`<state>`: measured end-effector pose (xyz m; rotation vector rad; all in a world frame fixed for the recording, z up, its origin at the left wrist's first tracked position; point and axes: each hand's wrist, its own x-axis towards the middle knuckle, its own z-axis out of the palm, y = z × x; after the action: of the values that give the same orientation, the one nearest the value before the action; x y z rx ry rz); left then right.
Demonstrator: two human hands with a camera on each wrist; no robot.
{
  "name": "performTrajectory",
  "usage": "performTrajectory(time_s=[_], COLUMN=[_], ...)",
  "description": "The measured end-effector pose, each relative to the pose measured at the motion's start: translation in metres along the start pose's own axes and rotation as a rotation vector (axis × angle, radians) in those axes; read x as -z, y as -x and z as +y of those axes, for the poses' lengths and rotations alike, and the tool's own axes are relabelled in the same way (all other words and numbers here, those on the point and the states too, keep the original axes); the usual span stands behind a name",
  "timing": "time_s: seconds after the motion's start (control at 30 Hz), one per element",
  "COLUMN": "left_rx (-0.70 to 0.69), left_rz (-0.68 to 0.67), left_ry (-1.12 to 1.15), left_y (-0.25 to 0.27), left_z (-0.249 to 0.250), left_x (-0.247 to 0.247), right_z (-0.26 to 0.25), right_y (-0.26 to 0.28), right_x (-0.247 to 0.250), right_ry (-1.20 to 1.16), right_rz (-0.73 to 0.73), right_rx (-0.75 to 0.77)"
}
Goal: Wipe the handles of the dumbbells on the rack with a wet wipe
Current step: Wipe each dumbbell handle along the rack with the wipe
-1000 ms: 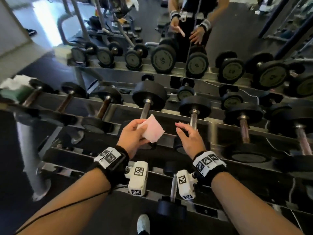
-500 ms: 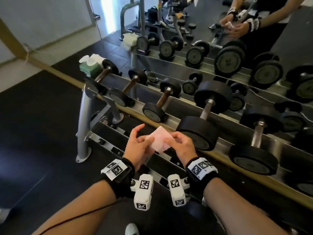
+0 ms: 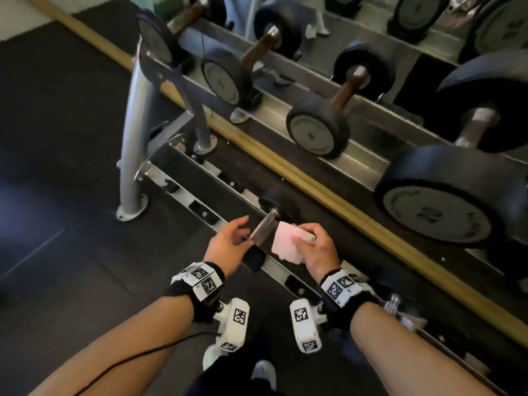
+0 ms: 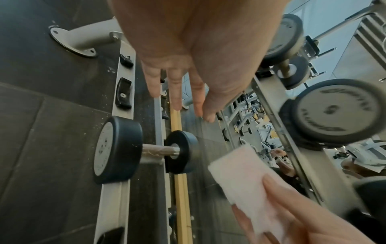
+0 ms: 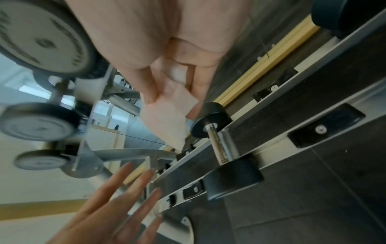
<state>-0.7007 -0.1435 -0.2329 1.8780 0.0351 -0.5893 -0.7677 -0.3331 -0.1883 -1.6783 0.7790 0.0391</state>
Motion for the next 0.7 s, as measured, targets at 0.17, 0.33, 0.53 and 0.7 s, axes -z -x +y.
performTrajectory(time_s=[0.17, 0.33, 0.53, 0.7], left_rx=[0.028, -0.007, -0.01, -0.048], left_rz=[0.076, 0.04, -0.056, -0.069], left_ry=[-0.179, -0.295, -0.327, -0.287], left_y=[-0.057, -0.104, -0.144, -0.151], left_z=[-0.087, -0.135, -0.165, -0.171], left_x=[-0.001, -0.007, -0.005, 0.005], right_z=[0.067, 0.085, 0.104, 0.123], right_y=[-0.075, -0.149, -0.204, -0.219], right_x=[-0.016, -0.046, -0.096, -0.097], right_ry=[0.288, 0.489, 0.749, 1.196], right_rz=[-0.102, -0.085, -0.201, -0.498], right_rx=[0.017, 0.114, 0.486, 0.697])
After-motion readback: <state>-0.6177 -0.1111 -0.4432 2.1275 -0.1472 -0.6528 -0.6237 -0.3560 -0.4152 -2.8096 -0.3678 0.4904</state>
